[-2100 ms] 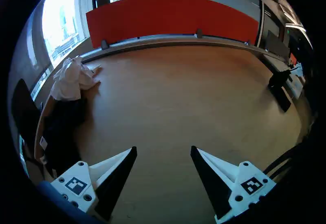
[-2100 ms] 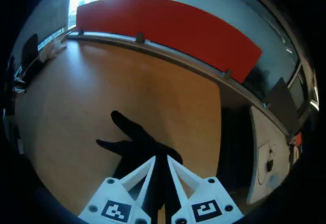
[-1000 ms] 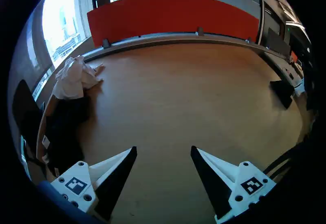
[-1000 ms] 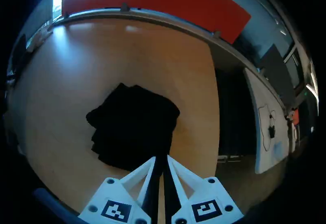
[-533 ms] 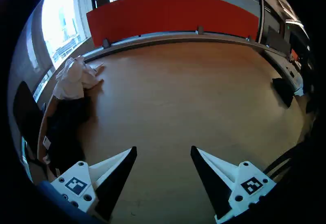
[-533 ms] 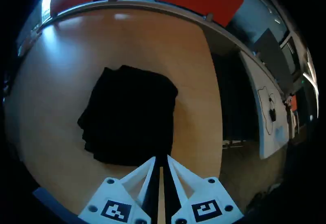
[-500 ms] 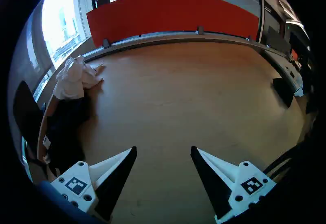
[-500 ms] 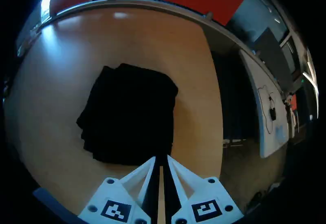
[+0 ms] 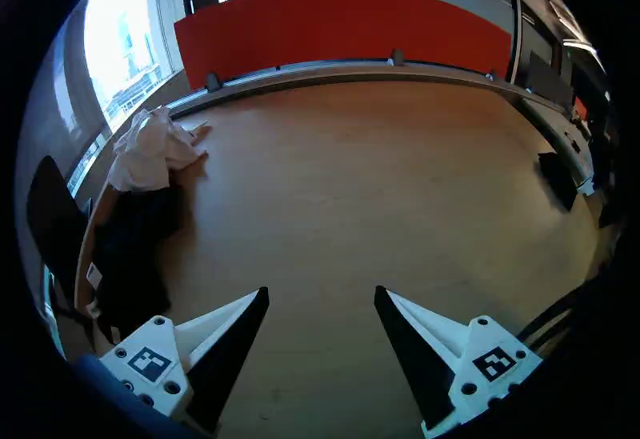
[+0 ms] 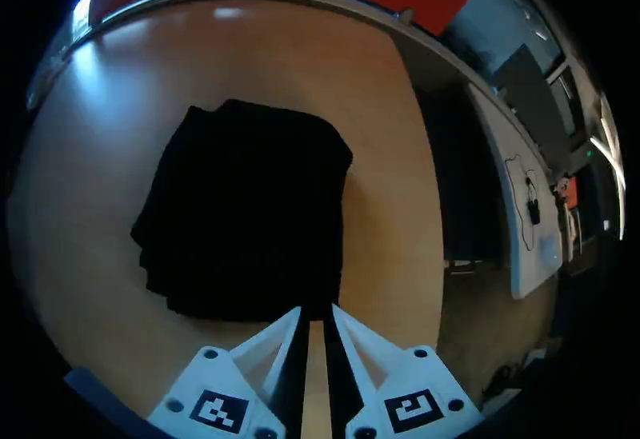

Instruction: Fold towel

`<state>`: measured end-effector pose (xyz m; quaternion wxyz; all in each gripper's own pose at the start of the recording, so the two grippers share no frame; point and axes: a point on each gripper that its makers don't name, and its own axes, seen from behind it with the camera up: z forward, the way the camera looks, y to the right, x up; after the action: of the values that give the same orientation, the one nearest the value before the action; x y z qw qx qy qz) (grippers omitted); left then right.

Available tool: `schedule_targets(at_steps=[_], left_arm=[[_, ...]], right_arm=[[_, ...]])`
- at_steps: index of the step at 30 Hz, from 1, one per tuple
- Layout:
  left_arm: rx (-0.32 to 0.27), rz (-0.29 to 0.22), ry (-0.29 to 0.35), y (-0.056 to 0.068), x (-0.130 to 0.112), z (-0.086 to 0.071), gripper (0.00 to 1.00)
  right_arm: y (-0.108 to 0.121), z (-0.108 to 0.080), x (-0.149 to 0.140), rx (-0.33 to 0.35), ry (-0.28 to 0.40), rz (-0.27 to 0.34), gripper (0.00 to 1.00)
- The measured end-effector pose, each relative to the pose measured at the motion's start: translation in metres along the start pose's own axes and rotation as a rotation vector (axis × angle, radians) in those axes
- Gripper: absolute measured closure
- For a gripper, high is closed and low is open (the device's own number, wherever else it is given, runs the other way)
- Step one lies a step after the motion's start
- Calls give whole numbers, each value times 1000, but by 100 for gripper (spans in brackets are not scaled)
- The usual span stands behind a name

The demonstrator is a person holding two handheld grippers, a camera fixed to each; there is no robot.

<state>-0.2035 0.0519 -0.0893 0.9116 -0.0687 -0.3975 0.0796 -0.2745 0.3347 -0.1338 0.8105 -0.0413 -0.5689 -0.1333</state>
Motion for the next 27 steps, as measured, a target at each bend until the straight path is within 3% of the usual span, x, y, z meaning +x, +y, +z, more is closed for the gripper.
schedule_targets(at_steps=[15,17,19,21,25,27], left_arm=[[-1,2,0,1,0,1,2],[-1,3,1,1,1,1,2],[0,3,2,0,1,1,1],[0,2,2,0,1,1,1],[-2,0,3,1,1,1,1],[-3,0,3,2,1,1,2]], right_arm=[[3,0,-3,-12,0,12,66],[3,-2,-4,-13,4,12,55],[3,-3,-4,-13,7,13,34],[3,-5,-5,-11,10,15,23],[2,-7,-4,0,16,22,13],[2,-9,-4,1,20,24,12]])
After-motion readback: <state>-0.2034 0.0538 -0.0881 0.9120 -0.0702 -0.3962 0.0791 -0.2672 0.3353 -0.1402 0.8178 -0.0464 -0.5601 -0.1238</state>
